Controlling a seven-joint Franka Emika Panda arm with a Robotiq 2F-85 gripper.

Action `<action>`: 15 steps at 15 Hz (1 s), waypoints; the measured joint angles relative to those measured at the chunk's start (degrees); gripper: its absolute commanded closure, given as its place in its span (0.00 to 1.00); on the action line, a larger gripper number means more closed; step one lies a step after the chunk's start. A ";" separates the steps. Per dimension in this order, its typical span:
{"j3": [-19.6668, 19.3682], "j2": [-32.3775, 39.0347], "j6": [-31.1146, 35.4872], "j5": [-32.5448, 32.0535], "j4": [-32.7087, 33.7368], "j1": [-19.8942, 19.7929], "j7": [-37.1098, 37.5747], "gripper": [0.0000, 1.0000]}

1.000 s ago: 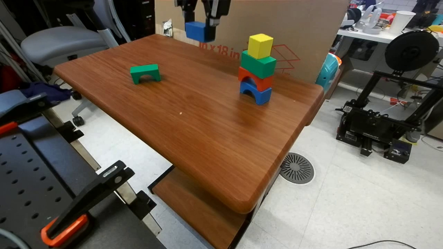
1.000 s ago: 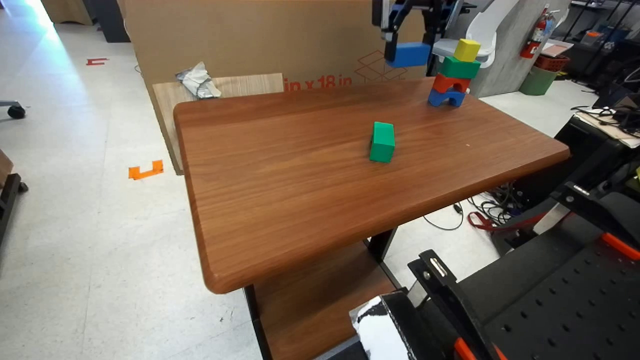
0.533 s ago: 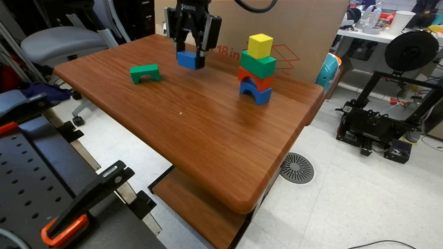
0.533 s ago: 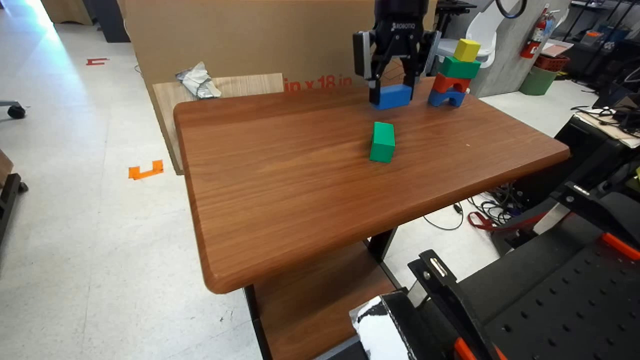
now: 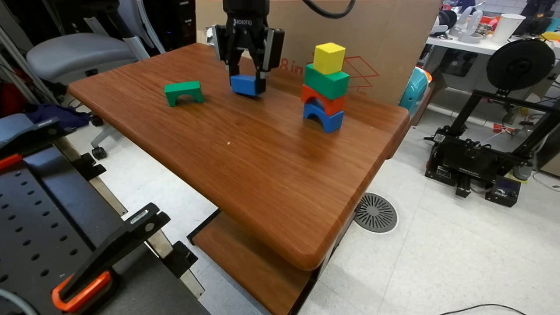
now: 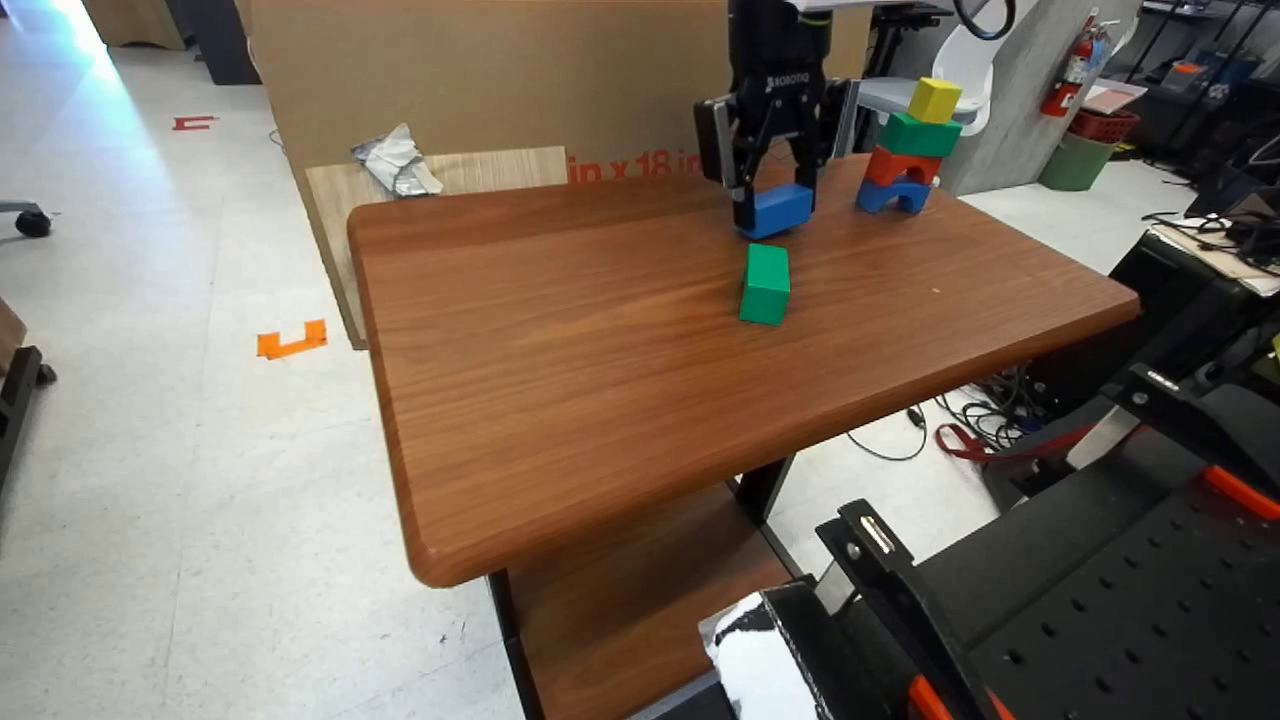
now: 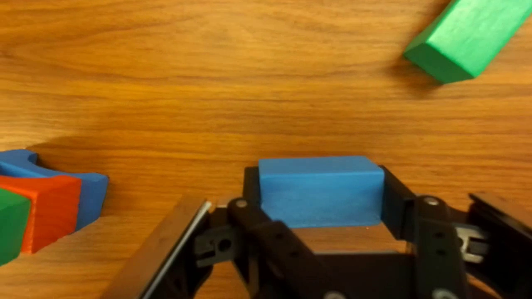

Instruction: Remove the blue block from the top of the stack

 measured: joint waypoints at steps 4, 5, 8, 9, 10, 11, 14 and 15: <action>-0.04 0.52 -0.10 -0.40 0.93 0.00 0.00 0.08; -0.05 0.54 -0.10 -0.40 0.95 0.00 0.00 0.03; -0.16 1.09 -0.10 -0.38 0.90 -0.11 0.00 0.00; -0.21 1.14 -0.10 -0.34 0.82 -0.26 0.00 0.00; -0.24 1.10 -0.10 -0.26 0.81 -0.49 -0.04 0.00; -0.24 0.87 -0.09 -0.02 0.76 -0.80 -0.26 0.00; -0.23 -2.98 -0.01 1.07 -0.69 -2.36 -1.69 0.00; -0.20 -5.41 -0.01 1.63 -1.83 -3.07 -2.49 0.00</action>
